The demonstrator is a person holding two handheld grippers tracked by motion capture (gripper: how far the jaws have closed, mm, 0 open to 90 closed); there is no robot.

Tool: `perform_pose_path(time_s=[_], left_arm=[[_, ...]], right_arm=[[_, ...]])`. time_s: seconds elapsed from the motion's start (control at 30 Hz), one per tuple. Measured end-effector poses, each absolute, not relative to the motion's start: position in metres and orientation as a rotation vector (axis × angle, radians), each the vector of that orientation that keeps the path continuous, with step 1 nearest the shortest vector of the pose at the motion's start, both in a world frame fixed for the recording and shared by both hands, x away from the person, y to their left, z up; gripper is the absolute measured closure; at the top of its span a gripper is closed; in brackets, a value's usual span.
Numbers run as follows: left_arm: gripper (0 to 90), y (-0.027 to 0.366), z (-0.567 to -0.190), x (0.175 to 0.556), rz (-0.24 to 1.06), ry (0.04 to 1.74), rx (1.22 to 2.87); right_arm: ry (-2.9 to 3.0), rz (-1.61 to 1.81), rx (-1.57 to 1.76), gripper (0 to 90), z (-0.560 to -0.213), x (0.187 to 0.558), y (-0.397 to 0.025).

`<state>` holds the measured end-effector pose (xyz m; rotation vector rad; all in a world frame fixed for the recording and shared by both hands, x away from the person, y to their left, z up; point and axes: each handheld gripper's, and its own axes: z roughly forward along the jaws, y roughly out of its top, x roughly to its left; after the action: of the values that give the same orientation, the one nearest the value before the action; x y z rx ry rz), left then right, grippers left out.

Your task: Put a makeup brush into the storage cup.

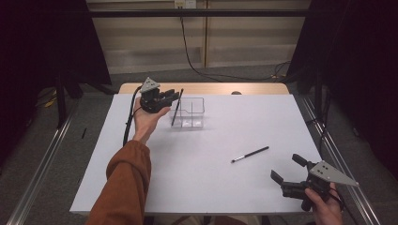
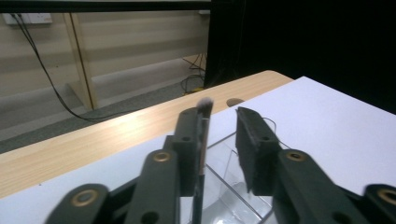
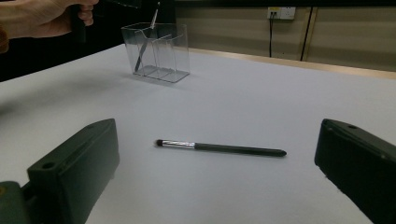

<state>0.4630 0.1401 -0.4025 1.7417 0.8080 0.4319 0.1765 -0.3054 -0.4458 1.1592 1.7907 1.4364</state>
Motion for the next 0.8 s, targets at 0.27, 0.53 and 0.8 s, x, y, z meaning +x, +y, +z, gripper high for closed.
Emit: perform_pose_path(time_s=[0.27,0.53,0.8], left_arm=[[37.6,0.141,-0.395,0.45,0.439,0.84,1.705],[8.1,0.152,-0.388,0.437,0.438,0.864,1.681],[3.7,0.153,-0.386,0.426,0.442,0.863,1.712]], right_arm=[[1.791,1.436,1.154,0.0,-0.446,0.176,-0.304],[1.786,1.434,1.164,0.0,-0.445,0.177,-0.304],[1.796,1.427,1.148,0.0,-0.445,0.177,-0.303]])
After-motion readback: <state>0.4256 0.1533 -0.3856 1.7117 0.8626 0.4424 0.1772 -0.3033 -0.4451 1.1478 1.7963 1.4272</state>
